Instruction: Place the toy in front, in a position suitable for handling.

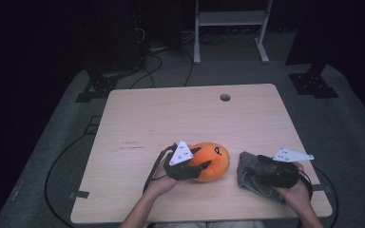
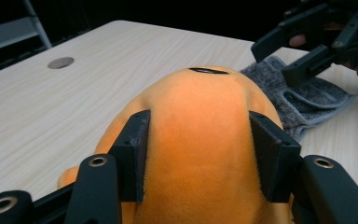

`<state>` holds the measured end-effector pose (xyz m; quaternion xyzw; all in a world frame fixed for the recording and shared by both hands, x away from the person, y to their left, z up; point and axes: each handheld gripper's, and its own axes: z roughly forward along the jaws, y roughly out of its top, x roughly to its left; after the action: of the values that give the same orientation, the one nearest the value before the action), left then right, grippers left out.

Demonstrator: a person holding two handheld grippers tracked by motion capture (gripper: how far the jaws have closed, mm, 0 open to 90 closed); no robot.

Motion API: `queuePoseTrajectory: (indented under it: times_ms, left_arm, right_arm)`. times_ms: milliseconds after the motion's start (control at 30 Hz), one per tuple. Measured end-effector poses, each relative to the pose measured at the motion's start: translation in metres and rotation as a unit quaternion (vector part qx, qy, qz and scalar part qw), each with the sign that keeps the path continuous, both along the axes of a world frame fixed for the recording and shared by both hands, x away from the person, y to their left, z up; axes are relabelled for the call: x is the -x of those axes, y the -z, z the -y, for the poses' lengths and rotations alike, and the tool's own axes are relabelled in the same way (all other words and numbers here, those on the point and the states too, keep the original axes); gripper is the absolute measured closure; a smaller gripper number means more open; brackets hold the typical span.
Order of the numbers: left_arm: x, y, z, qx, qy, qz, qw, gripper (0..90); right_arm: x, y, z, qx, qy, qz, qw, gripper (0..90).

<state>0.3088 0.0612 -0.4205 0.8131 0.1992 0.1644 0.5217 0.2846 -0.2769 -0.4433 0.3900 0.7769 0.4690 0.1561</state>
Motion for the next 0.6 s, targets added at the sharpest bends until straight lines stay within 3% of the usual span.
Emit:
queuePoseTrajectory:
  times_ms: [200, 433, 533, 600]
  left_arm:
    - [-0.0008, 0.0070, 0.0064, -0.012, 0.014, -0.007, 0.9998, 43.9]
    - [-0.0023, 0.0094, 0.0064, -0.009, 0.021, -0.009, 0.9997, 42.8]
    - [-0.0036, 0.0054, 0.0069, -0.009, 0.019, -0.015, 0.9997, 31.1]
    - [-0.0042, -0.0001, 0.0045, 0.002, 0.018, -0.020, 0.9996, 23.2]
  right_arm:
    - [0.0010, -0.0008, 0.0022, 0.000, 0.006, 0.000, 1.0000, 28.1]
    - [0.0015, -0.0006, 0.0073, -0.004, 0.018, -0.003, 0.9998, 28.3]
    - [0.0029, -0.0007, 0.0083, -0.002, 0.019, -0.001, 0.9998, 28.4]
    - [0.0045, -0.0012, 0.0095, -0.002, 0.022, -0.001, 0.9998, 28.4]
